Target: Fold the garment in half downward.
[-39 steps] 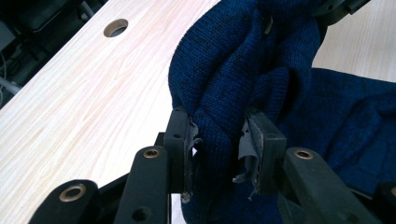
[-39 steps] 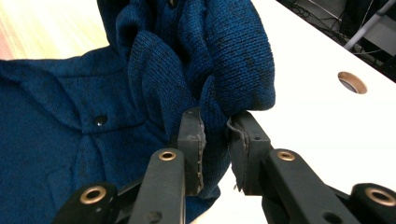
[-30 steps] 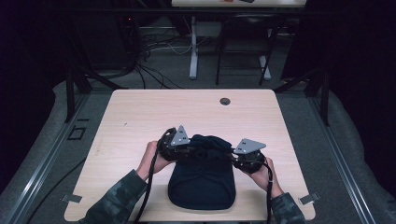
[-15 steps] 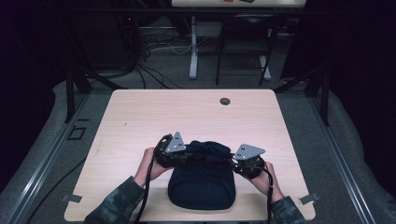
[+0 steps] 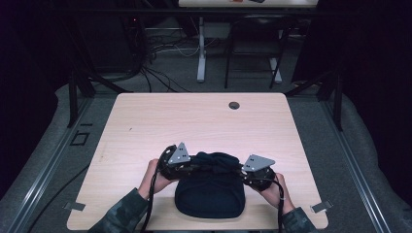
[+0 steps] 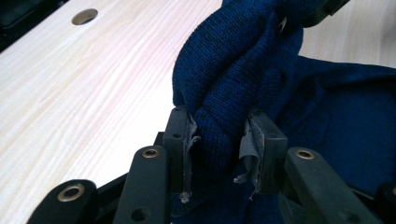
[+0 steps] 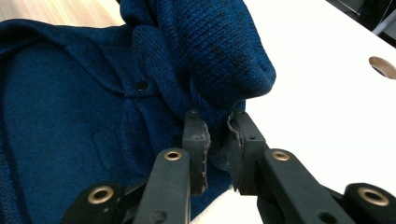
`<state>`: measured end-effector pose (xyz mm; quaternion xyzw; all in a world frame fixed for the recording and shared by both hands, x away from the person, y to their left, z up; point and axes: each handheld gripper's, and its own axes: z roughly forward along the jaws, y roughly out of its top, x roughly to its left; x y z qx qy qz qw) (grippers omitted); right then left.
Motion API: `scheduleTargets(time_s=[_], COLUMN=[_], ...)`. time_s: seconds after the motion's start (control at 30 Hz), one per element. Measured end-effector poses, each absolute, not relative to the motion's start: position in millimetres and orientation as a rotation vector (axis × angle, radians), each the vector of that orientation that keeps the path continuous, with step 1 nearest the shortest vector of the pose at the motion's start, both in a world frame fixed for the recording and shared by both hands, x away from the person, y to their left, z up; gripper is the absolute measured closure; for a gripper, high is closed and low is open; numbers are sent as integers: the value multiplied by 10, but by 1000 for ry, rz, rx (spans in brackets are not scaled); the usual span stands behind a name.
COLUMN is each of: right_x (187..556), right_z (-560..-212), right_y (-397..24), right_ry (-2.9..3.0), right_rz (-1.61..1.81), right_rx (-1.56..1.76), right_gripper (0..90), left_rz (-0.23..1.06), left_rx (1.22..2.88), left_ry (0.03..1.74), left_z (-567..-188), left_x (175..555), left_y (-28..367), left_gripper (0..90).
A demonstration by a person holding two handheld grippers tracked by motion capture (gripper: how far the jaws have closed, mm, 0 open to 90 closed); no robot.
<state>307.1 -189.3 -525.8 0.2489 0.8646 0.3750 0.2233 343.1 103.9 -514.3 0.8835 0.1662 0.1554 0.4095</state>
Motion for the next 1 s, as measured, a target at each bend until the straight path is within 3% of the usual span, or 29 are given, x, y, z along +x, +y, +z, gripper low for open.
scheduleTargets(time_s=[1.0], right_x=[2878], right_z=[-5470], right_y=[-1827], right_ry=[2475], right_rz=[989], right_rx=[669], right_gripper=[799], left_rz=[345], left_rx=[2237], left_ry=[400], left_z=[-5441], left_x=[3180], left_y=[1152], left_gripper=[647])
